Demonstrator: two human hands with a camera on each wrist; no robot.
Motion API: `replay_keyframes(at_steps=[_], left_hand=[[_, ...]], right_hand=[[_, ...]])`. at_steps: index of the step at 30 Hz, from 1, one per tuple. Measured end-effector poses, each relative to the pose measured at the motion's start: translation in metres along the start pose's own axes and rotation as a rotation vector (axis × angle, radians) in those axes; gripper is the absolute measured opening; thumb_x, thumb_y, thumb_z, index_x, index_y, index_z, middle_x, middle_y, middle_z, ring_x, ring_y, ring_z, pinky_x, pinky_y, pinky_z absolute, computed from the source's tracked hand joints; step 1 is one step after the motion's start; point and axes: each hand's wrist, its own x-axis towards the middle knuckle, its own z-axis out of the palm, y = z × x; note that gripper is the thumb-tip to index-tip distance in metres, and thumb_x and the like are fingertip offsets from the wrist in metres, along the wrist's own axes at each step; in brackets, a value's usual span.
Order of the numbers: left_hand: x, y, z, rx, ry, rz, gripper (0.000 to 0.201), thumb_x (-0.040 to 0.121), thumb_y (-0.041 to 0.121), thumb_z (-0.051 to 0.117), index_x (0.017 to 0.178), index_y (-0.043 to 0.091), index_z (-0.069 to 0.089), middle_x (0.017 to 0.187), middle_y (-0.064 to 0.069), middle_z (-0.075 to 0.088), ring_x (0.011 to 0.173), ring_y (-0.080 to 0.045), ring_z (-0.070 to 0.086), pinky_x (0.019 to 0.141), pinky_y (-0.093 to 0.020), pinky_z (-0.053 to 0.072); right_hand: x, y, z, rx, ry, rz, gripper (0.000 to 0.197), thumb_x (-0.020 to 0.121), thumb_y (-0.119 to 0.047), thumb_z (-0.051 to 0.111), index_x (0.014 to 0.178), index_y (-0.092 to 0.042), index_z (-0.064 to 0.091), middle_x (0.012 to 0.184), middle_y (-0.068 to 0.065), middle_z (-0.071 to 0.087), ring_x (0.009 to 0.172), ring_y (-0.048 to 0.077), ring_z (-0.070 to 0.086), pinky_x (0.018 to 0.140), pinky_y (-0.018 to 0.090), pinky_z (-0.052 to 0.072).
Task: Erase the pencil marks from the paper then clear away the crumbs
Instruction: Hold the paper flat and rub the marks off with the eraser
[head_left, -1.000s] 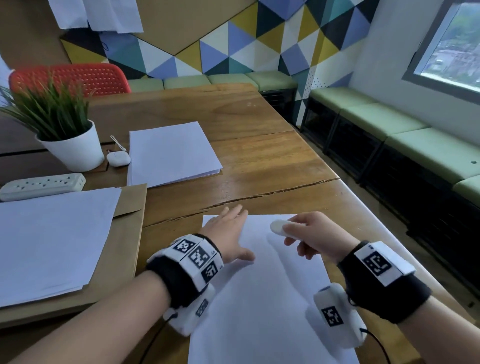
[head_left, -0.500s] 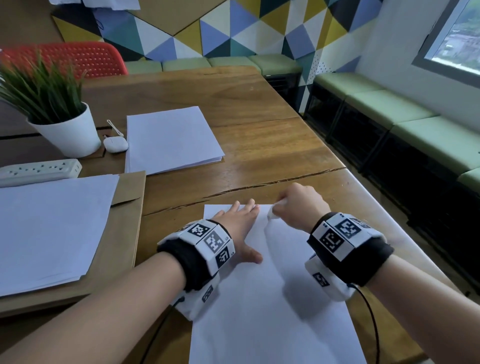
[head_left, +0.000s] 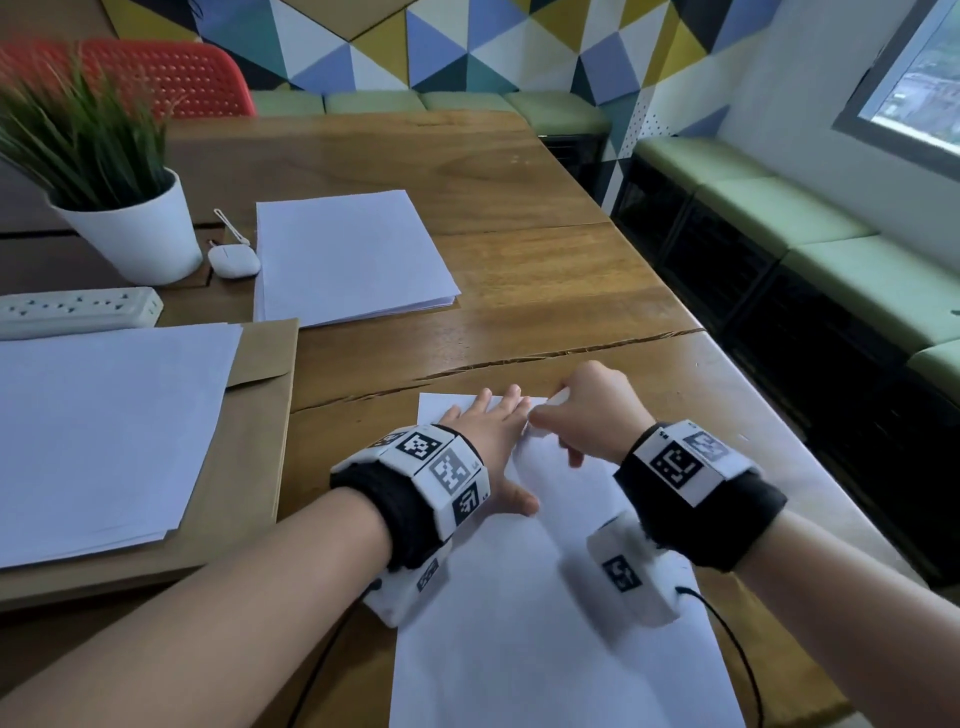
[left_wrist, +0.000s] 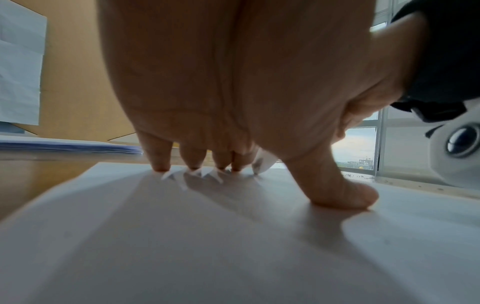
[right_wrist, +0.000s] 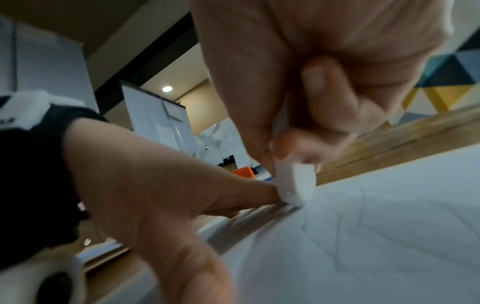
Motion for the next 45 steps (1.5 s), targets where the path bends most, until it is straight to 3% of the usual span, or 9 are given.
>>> replay_keyframes(at_steps=[3, 7, 11, 16, 20, 26, 31, 37, 45], left_hand=[[0.0, 0.0, 0.001, 0.008, 0.002, -0.008, 0.112, 0.076, 0.055, 0.065, 0.149, 0.019, -0.012, 0.157, 0.004, -0.019, 0.146, -0.022, -0.011, 0.117, -0.042, 0.003], [-0.001, 0.0, 0.002, 0.018, -0.004, -0.012, 0.112, 0.077, 0.055, 0.065, 0.149, 0.018, -0.013, 0.157, 0.004, -0.02, 0.146, -0.021, -0.012, 0.117, -0.042, 0.002], [0.001, -0.001, 0.001, 0.019, -0.002, 0.003, 0.112, 0.076, 0.057, 0.064, 0.15, 0.021, -0.012, 0.157, 0.004, -0.019, 0.146, -0.023, -0.011, 0.117, -0.043, 0.004], [0.0, -0.002, 0.004, 0.009, 0.003, -0.01, 0.112, 0.076, 0.057, 0.064, 0.149, 0.019, -0.013, 0.156, 0.006, -0.02, 0.146, -0.021, -0.012, 0.117, -0.041, 0.002], [-0.001, -0.001, 0.0, 0.021, -0.016, 0.009, 0.108, 0.078, 0.057, 0.063, 0.15, 0.023, -0.01, 0.156, 0.003, -0.02, 0.145, -0.024, -0.013, 0.117, -0.044, 0.003], [0.001, -0.001, 0.004, 0.032, -0.002, -0.012, 0.112, 0.077, 0.059, 0.062, 0.149, 0.019, -0.014, 0.156, 0.005, -0.02, 0.146, -0.021, -0.012, 0.117, -0.042, 0.003], [0.001, -0.001, 0.001, 0.033, -0.007, 0.009, 0.108, 0.077, 0.058, 0.062, 0.149, 0.026, -0.011, 0.157, 0.004, -0.019, 0.146, -0.025, -0.012, 0.117, -0.045, 0.004], [0.001, -0.002, 0.004, 0.039, 0.003, -0.01, 0.113, 0.075, 0.06, 0.062, 0.149, 0.02, -0.014, 0.156, 0.006, -0.02, 0.146, -0.021, -0.012, 0.117, -0.042, 0.004], [-0.001, 0.0, 0.002, 0.027, 0.003, -0.017, 0.112, 0.076, 0.058, 0.064, 0.149, 0.021, -0.014, 0.156, 0.006, -0.02, 0.146, -0.02, -0.013, 0.117, -0.042, 0.003]], right_hand=[[0.004, 0.007, -0.006, -0.008, 0.03, 0.064, 0.021, 0.076, -0.02, 0.063, 0.071, 0.0, 0.065, 0.053, 0.006, 0.059, 0.044, 0.017, 0.055, 0.044, 0.021, 0.044], [0.013, 0.011, -0.008, -0.01, 0.111, 0.108, 0.025, 0.075, -0.021, 0.061, 0.089, 0.0, 0.067, 0.084, 0.012, 0.066, 0.073, 0.025, 0.062, 0.058, 0.028, 0.049], [0.009, -0.001, 0.01, 0.015, 0.065, 0.035, 0.031, 0.077, -0.021, 0.059, 0.088, 0.007, 0.067, 0.076, 0.011, 0.062, 0.066, 0.023, 0.053, 0.053, 0.026, 0.04], [0.017, 0.013, -0.006, -0.004, 0.149, 0.151, 0.029, 0.075, -0.021, 0.058, 0.088, 0.003, 0.068, 0.076, 0.01, 0.06, 0.061, 0.022, 0.053, 0.048, 0.023, 0.039], [0.012, -0.003, 0.01, -0.002, 0.047, 0.056, 0.032, 0.08, -0.022, 0.057, 0.09, 0.006, 0.069, 0.063, 0.007, 0.052, 0.05, 0.015, 0.039, 0.042, 0.022, 0.03], [0.018, 0.013, -0.01, -0.032, 0.137, 0.152, 0.02, 0.079, -0.02, 0.056, 0.067, -0.004, 0.054, 0.067, 0.007, 0.05, 0.053, 0.017, 0.043, 0.043, 0.022, 0.031], [0.009, -0.006, 0.016, 0.0, 0.021, 0.009, 0.03, 0.082, -0.024, 0.056, 0.082, 0.004, 0.068, 0.072, 0.012, 0.064, 0.061, 0.02, 0.05, 0.047, 0.023, 0.037], [0.013, 0.02, -0.014, -0.005, 0.144, 0.164, 0.028, 0.078, -0.021, 0.058, 0.085, 0.006, 0.065, 0.079, 0.013, 0.06, 0.068, 0.025, 0.055, 0.054, 0.027, 0.044], [-0.001, 0.006, -0.002, -0.031, -0.021, -0.111, 0.023, 0.083, -0.017, 0.056, 0.087, 0.003, 0.066, 0.074, 0.011, 0.061, 0.066, 0.021, 0.051, 0.048, 0.021, 0.036]])
